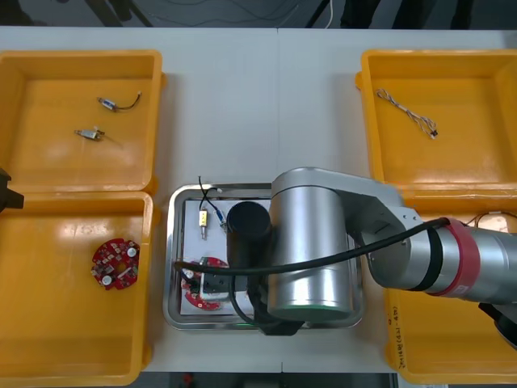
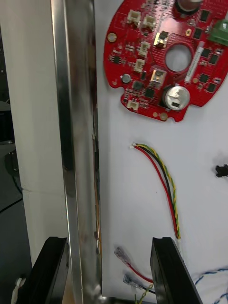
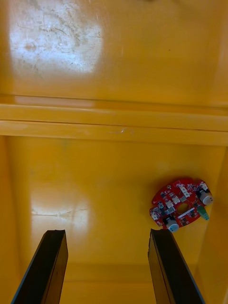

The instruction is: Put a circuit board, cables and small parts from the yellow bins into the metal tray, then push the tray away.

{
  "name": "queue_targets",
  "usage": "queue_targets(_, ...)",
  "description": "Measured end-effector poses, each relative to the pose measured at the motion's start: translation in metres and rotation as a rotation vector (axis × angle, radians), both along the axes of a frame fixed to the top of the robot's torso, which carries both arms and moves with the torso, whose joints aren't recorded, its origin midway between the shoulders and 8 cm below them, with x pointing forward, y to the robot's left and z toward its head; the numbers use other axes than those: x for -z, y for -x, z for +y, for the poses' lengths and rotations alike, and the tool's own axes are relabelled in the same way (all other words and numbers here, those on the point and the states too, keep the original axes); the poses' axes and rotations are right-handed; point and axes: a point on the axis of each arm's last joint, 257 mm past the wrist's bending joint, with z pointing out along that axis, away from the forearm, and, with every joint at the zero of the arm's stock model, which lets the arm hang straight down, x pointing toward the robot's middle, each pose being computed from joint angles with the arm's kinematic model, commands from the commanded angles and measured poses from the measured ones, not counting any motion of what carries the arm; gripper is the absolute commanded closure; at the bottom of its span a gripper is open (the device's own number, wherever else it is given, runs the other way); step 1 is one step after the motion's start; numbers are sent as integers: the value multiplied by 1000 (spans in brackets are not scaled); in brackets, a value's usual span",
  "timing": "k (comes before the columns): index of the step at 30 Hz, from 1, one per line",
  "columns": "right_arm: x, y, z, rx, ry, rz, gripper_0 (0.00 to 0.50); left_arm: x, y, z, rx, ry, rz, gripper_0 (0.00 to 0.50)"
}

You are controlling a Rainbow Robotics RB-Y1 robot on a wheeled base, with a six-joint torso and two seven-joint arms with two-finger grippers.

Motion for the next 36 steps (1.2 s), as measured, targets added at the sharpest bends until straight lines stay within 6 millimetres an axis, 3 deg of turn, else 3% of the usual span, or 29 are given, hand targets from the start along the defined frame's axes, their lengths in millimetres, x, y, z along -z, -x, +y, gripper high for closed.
queue_targets(5, 16, 7, -2, -20, 45, 25, 0, 0, 0, 0, 0, 0, 0, 0)
queue_targets(14, 26, 18, 5, -59, 62, 31, 0, 0, 0, 0, 0, 0, 0, 0)
queue_targets(26, 45, 21, 3, -80, 90, -23, 0, 0, 0, 0, 0, 0, 0, 0)
queue_targets(36, 50, 17, 12, -62, 58, -68, 0, 0, 0, 0, 0, 0, 0, 0)
